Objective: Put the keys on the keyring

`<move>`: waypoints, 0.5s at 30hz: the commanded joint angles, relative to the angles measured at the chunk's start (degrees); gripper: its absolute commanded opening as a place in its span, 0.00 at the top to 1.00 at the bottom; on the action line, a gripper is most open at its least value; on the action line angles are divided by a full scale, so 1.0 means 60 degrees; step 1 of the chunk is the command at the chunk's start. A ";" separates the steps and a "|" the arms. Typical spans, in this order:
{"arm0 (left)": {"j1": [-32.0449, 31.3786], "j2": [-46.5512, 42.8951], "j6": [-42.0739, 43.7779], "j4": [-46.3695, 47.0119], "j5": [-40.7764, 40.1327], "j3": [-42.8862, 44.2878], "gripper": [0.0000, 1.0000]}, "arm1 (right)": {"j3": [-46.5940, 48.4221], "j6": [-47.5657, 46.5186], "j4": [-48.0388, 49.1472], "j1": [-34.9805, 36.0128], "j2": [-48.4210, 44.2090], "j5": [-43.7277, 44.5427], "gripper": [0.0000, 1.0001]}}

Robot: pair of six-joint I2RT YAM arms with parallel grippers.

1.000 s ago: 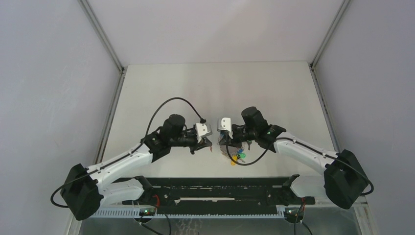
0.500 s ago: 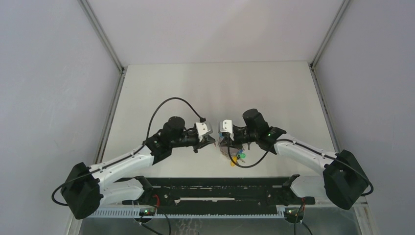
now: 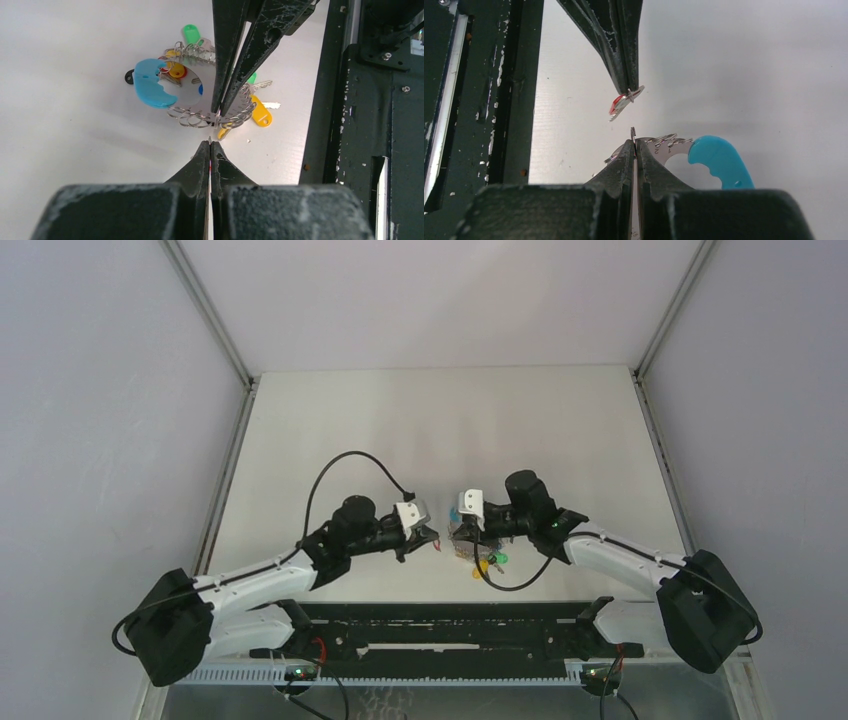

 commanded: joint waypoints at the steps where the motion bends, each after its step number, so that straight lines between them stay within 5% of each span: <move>1: -0.0165 0.0173 -0.0544 0.1931 -0.0028 -0.0544 1.00 | -0.0234 0.0186 0.1253 -0.0079 -0.0127 -0.0280 1.00; 15: -0.0270 0.0671 -0.0460 0.2712 0.0142 -0.0818 0.99 | -0.0324 -0.0028 0.1427 -0.0048 0.0065 -0.0418 1.00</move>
